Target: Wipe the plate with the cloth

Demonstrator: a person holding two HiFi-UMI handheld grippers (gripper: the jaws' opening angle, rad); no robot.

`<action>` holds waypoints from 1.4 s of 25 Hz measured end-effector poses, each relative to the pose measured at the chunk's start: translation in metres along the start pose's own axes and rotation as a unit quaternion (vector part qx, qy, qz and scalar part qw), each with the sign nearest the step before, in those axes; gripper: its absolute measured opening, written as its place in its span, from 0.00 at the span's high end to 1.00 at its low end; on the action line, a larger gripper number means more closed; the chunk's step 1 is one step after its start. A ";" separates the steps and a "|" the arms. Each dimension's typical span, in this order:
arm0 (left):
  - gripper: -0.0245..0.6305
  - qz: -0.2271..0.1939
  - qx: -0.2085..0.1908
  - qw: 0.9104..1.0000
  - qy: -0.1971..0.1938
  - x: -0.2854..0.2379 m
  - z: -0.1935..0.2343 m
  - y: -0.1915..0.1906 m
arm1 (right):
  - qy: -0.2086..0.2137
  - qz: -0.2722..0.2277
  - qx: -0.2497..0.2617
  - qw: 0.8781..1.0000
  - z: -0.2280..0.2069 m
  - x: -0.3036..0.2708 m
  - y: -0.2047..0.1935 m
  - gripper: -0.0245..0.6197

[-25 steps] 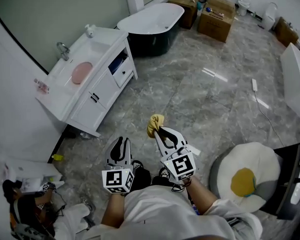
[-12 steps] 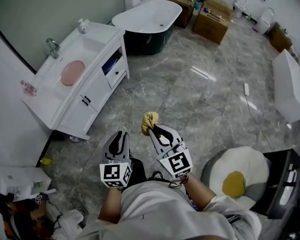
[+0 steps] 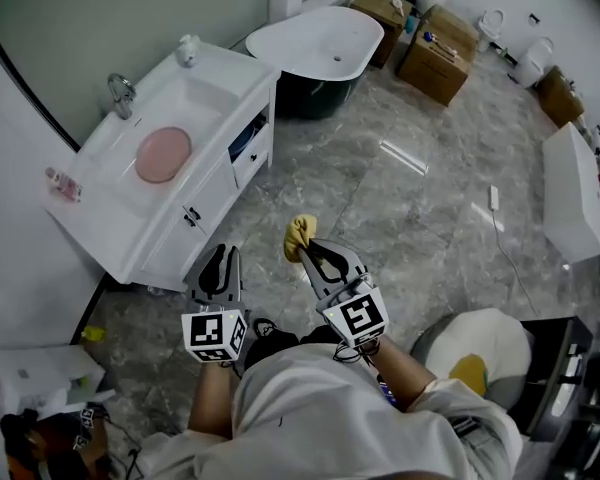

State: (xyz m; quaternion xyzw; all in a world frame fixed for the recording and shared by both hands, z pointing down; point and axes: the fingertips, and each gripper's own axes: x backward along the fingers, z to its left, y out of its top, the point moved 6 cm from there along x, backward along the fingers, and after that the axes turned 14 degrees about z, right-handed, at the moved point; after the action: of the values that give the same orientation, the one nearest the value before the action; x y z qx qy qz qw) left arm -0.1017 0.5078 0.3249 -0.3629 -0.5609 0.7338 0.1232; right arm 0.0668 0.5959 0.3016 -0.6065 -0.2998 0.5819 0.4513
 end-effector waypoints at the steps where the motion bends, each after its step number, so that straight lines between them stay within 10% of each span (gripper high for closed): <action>1: 0.83 0.000 0.007 1.000 0.008 0.000 0.016 0.000 | 0.005 0.000 0.001 1.000 0.004 -0.014 0.006 0.90; 14: 0.83 0.029 0.069 0.995 0.059 -0.037 0.124 -0.009 | 0.072 -0.001 0.036 0.997 0.012 -0.162 0.057 0.90; 35: 0.83 0.084 0.101 0.981 0.140 -0.227 0.261 0.098 | 0.180 0.016 0.028 0.983 -0.117 -0.410 0.156 0.90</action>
State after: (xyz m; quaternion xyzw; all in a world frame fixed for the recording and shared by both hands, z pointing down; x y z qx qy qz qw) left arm -0.0939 0.1496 0.3531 -0.4938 -0.4282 0.7364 0.1749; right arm 0.0973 0.1434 0.3303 -0.6936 -0.1873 0.4783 0.5050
